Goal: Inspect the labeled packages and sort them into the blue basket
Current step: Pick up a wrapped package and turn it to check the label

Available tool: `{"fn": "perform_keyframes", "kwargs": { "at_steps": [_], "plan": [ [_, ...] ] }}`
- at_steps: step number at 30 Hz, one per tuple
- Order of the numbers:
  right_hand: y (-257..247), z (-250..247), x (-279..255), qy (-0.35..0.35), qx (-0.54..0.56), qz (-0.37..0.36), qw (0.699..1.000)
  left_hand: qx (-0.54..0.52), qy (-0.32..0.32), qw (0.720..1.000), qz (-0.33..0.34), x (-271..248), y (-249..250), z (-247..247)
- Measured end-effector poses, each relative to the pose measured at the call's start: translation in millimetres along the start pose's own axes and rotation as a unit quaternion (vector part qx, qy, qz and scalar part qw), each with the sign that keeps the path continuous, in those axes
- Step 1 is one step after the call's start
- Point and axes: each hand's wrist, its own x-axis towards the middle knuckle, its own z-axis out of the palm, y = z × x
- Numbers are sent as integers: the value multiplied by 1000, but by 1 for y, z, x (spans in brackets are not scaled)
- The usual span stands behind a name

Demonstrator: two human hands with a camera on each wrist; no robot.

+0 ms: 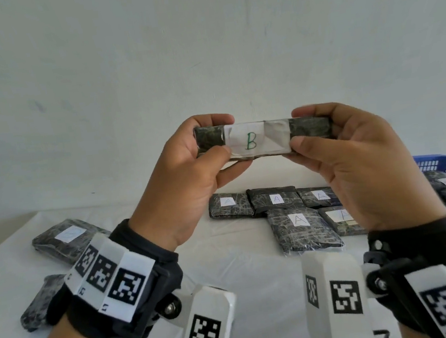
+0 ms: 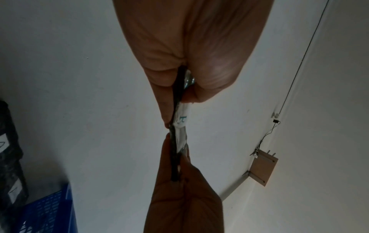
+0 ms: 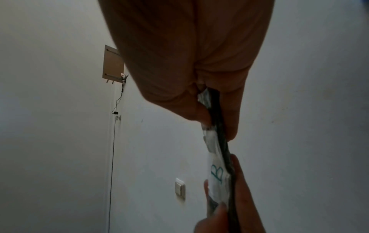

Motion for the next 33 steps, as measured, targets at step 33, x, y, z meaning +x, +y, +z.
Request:
{"fn": "perform_keyframes", "kwargs": {
  "at_steps": [33],
  "plan": [
    [-1, 4, 0, -7, 142, -8, 990, -203, 31, 974, -100, 1, 7, -1]
  ]
}}
